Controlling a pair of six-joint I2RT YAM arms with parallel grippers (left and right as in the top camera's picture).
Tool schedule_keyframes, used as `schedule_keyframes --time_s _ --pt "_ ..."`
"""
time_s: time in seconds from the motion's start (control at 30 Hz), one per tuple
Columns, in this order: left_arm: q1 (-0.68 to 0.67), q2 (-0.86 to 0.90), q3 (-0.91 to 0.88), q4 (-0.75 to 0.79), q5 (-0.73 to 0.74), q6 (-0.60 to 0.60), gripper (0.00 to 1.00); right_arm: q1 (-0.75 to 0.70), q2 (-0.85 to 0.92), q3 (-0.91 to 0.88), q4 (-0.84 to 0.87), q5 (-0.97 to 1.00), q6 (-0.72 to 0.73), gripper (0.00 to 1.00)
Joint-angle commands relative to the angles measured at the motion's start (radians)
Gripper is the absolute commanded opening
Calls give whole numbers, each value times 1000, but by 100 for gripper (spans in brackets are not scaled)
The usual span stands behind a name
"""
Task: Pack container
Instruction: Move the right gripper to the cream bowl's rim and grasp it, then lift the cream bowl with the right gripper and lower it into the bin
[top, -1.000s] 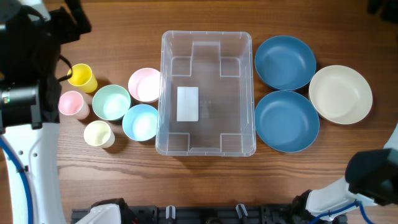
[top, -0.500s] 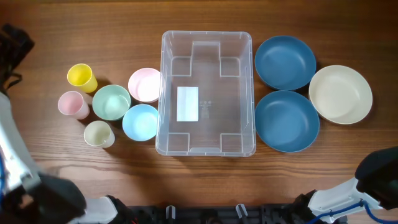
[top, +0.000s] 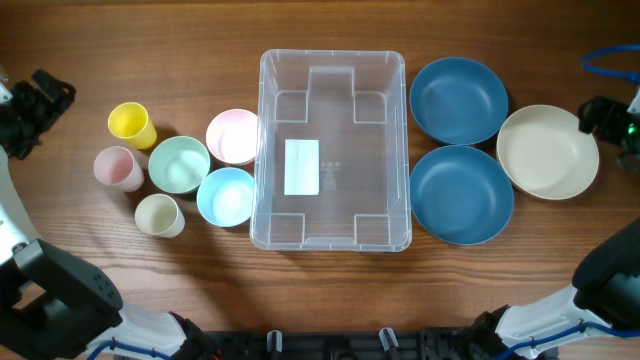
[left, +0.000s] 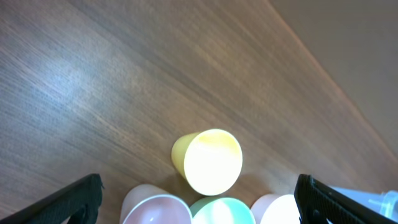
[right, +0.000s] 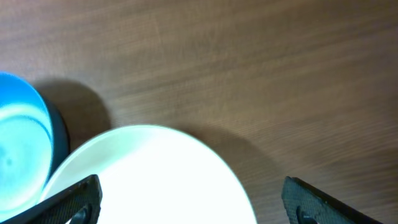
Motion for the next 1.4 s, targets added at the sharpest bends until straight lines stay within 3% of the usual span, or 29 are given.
schedule_keyframes --time_s 0.0,0.17,0.4,0.53,0.67,0.87,1.17,1.37 --pt "-3 -3 5 -23 34 66 100 -5 18 -19 20 27 -23 92" --pt "-3 -3 4 -24 34 83 100 -6 75 -19 -5 148 0 92" --pt "-3 -3 4 -19 33 82 100 -10 209 -19 -54 153 20 88" --pt "-3 -3 4 -24 33 82 100 -10 255 -19 -63 157 21 70" --pt "-3 -3 4 -24 33 82 100 -10 254 -19 -53 157 21 40" --pt "-3 -3 4 -27 34 82 100 -10 215 5 -43 184 48 5" --pt "-3 -3 4 -39 34 82 100 -6 35 66 -39 229 74 4" --pt "-3 -3 4 -47 33 55 100 60 -223 73 -6 93 103 4"
